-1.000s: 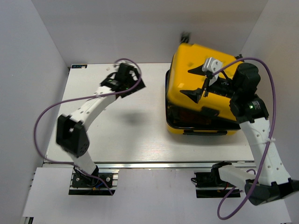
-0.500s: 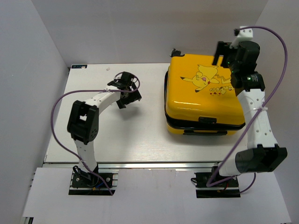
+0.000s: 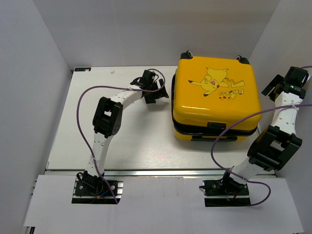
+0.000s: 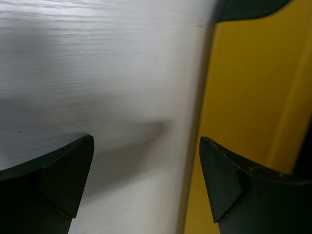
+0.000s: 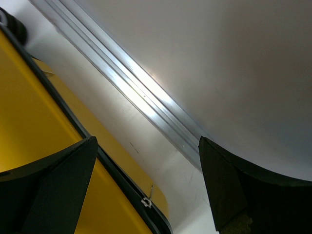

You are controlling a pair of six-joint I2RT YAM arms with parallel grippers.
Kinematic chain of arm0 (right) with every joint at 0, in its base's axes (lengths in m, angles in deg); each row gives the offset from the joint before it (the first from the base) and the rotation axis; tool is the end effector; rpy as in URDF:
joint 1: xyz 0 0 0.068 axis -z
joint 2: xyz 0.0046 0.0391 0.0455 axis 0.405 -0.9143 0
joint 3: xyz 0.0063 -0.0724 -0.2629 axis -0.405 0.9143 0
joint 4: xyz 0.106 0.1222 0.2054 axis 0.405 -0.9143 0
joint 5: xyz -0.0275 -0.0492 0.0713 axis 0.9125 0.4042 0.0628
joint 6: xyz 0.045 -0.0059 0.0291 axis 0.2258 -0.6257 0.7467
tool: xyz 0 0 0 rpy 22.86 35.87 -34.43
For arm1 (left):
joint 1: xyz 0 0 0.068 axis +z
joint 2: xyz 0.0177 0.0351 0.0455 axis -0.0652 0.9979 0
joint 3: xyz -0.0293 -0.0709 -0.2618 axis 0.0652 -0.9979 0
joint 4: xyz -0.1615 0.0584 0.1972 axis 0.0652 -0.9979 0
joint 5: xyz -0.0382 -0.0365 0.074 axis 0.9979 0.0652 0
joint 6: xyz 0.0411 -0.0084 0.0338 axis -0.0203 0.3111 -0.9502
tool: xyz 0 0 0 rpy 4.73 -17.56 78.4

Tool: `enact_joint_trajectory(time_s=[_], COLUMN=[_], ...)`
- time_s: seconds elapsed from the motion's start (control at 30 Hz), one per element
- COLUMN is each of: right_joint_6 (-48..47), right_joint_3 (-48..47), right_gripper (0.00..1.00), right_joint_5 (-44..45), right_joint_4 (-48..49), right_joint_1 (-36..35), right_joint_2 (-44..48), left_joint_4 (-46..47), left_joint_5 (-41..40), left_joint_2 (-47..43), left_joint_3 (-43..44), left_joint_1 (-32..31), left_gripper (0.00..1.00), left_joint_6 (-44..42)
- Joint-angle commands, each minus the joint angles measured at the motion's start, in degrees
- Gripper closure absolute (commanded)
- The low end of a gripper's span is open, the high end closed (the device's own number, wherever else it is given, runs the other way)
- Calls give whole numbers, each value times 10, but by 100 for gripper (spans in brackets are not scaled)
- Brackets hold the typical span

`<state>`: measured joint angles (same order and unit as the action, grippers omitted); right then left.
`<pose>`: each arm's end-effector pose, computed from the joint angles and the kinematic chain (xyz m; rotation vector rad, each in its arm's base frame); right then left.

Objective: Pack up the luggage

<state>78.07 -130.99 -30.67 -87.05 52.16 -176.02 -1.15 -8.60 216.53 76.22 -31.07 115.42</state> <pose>0.3133 -0.1761 0.3512 0.8527 2.0875 -0.3767 0.4574 -0.2431 0.1672 -0.2109 2.5804 -0.6820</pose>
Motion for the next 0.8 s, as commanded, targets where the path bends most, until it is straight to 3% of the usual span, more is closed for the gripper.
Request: enact_joint_trajectory(time_s=[0.0,0.2,0.47,0.63,0.77], right_joint_6=[35,43,-42,-75,-106], right_joint_3=[27,50,89,72,32], right_gripper=[11,11,11,11,11], right_joint_5=[31,27,-147,-161,-154], right_joint_4=[-2,0,78,71,62], right_joint_1=[17,47,31,-11,-87], right_joint_2=[6,-30,-49,-81,-127], left_joint_4=[28,49,41,77,102], left_joint_5=[30,48,-6,-19,-13], left_joint_2=[-3,14,-6,-71,-109], left_joint_3=[28,52,55,-20,-87], left_joint_1=[-12,-18,-18,-12,-6], left_gripper=[2,2,2,2,2], left_joint_6=[-24,-22,-29,-31,-43])
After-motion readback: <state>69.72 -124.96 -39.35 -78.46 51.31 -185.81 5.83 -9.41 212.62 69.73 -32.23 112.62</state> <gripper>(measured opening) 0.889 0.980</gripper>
